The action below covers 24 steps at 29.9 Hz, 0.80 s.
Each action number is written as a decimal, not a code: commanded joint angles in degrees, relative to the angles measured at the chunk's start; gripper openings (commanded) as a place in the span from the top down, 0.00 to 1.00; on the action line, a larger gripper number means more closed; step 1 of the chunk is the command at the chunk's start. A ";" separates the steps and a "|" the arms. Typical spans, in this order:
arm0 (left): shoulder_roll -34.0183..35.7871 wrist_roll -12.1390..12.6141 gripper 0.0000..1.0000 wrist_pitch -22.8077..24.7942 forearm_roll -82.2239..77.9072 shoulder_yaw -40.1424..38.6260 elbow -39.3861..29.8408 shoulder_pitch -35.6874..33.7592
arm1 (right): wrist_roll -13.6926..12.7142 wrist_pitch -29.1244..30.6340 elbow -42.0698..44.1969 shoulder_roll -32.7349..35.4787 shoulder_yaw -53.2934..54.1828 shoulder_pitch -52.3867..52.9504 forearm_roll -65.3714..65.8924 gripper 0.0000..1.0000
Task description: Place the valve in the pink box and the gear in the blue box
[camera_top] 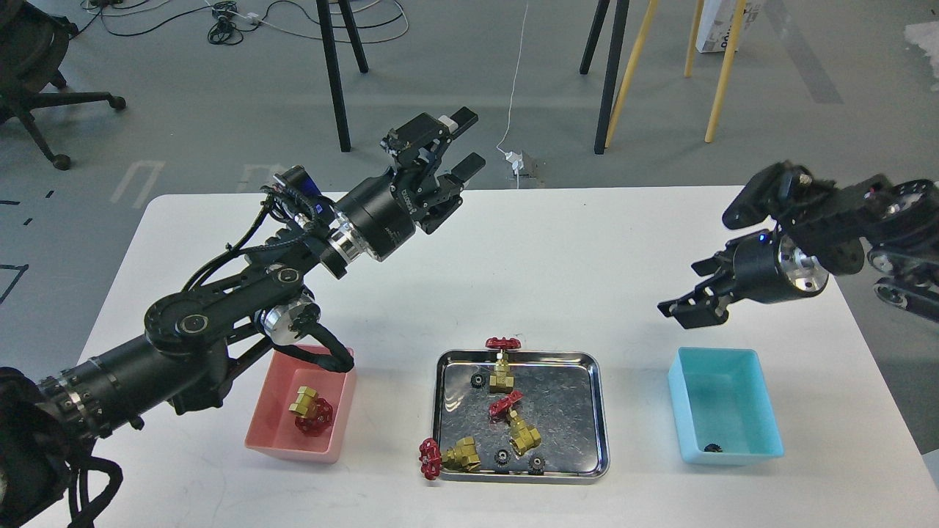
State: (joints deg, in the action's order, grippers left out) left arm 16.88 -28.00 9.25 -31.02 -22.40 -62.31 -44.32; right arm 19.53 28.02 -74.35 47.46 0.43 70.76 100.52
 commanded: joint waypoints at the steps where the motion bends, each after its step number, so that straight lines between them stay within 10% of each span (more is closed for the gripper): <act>1: 0.25 0.00 0.27 1.64 0.43 -4.47 0.08 -0.50 | 0.07 -0.02 9.46 -1.05 13.59 -2.37 -13.20 0.14; 8: 1.22 0.00 0.26 18.75 11.49 -10.21 12.19 -8.40 | 0.15 -0.02 31.69 -11.24 31.64 -5.28 -46.25 0.08; 16: -0.09 0.00 0.25 18.75 23.62 -11.44 31.97 -10.71 | 0.16 -0.02 43.49 -22.92 32.80 -12.82 -95.20 0.04; 24: -3.35 0.00 0.19 18.75 26.80 -11.44 34.45 -7.27 | 0.59 -0.02 50.53 -34.80 33.85 -15.12 -99.99 0.02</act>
State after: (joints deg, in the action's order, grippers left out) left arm 14.17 -28.00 28.01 -4.42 -33.79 -27.97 -52.10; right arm 19.97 27.98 -25.38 15.32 33.87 55.81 1.02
